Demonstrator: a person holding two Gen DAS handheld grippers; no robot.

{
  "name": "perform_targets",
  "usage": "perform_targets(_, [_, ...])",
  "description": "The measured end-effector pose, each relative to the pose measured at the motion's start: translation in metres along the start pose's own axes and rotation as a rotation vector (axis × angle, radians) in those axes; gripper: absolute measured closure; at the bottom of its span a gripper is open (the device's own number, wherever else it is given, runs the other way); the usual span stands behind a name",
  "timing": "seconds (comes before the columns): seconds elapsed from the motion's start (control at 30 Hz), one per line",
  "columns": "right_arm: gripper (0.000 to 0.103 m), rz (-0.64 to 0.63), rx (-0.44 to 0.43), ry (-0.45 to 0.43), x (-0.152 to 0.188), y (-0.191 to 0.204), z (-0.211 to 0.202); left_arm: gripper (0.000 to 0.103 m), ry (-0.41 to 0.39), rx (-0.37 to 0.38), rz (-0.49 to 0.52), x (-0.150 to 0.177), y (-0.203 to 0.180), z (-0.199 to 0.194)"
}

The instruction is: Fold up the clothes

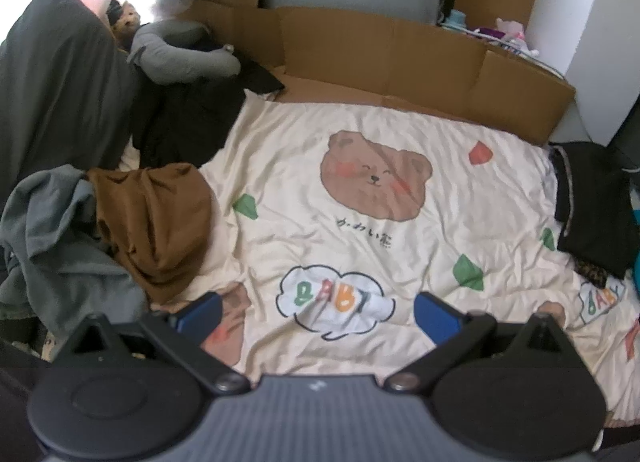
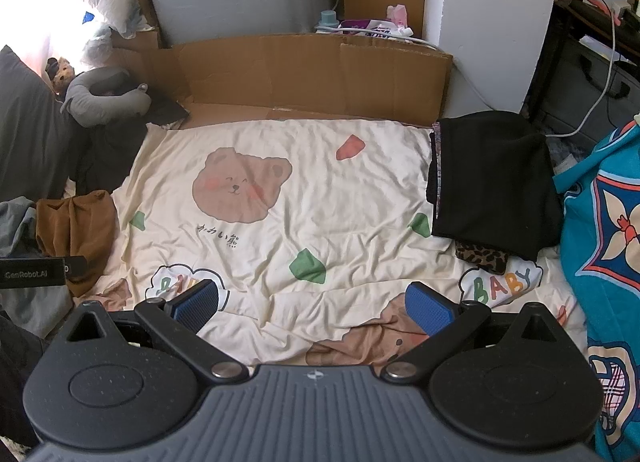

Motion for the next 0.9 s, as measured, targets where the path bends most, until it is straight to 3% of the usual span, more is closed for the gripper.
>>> perform_targets(0.27, [0.000,0.015,-0.016,0.007,-0.0001,-0.0009,0.0025,0.000,-0.022,-0.033,0.016,0.0066,-0.0060,-0.0014])
perform_targets(0.9, [0.000,0.007,-0.005,0.003,-0.0008,-0.0019,-0.0001,0.000,-0.008,-0.028,0.002,0.0034,-0.0055,0.0025])
Point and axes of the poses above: each gripper's, at about its wrist camera, not at the fingertips, and z roughly the way its jaws point, y to its left, x to its underside, the point moved 4 cm from there along z, roughly the way its jaws point, and after that the axes turned 13 degrees about -z, right-handed, at the moved point
